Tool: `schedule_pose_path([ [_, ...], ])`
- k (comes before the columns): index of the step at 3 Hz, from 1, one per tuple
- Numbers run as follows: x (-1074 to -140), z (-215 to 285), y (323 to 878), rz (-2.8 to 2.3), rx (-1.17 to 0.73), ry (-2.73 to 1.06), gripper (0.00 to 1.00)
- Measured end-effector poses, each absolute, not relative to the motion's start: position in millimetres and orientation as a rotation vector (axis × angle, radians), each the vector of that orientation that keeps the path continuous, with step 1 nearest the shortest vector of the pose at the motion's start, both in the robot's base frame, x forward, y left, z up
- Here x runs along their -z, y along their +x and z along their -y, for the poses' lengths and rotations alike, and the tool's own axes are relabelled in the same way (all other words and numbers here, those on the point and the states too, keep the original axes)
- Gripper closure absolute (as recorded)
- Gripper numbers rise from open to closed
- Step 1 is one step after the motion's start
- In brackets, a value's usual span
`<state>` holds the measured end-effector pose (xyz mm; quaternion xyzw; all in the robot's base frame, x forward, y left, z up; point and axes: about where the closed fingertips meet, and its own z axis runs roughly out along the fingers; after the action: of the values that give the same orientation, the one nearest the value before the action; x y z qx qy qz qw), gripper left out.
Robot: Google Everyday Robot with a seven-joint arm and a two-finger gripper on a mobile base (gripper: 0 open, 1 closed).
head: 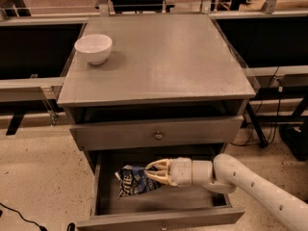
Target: Pick blue chip bag from middle drawer and place on counter
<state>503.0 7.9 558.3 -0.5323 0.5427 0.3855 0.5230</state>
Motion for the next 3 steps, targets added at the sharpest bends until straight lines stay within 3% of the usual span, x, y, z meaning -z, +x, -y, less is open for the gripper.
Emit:
schedule_pose_path([
  [1,-597,5,505,-1.268,-0.903,-1.301,1.0],
  [3,-761,20,494,-1.135,-0.793,-1.442,1.0],
])
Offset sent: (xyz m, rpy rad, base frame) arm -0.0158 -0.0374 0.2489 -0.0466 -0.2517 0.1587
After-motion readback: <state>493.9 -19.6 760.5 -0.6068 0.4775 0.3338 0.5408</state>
